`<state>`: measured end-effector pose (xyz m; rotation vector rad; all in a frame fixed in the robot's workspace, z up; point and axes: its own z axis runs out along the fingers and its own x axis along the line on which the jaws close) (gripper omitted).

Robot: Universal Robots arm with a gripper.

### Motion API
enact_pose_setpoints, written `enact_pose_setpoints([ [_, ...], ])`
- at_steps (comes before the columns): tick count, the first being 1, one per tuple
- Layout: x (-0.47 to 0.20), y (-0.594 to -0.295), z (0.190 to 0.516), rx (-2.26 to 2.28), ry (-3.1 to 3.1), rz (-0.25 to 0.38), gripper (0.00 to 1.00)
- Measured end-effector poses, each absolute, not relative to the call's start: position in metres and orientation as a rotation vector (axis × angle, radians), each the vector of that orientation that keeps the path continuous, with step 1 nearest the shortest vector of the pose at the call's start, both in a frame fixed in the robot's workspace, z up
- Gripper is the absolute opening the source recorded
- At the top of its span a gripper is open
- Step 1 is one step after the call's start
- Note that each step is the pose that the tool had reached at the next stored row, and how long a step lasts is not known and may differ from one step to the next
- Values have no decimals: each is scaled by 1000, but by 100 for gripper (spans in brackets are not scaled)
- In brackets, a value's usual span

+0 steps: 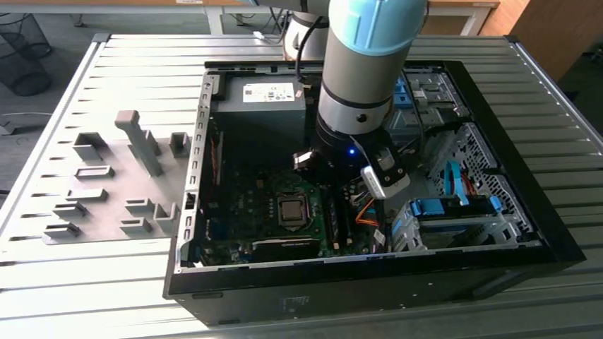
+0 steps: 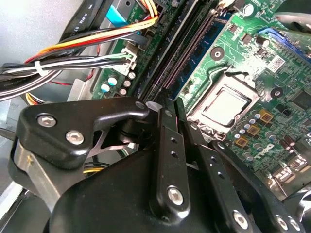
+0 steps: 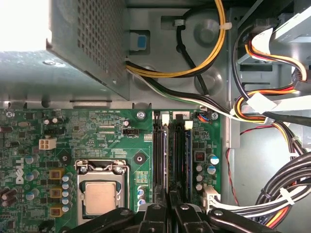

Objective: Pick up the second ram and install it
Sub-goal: 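Insert the second ram into the second slot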

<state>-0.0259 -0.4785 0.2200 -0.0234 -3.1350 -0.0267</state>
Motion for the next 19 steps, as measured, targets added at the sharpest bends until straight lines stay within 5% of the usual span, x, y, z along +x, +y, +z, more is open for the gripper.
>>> enact_pose_setpoints([
  [19, -24, -479, 219, -31, -3124, -27, 14],
])
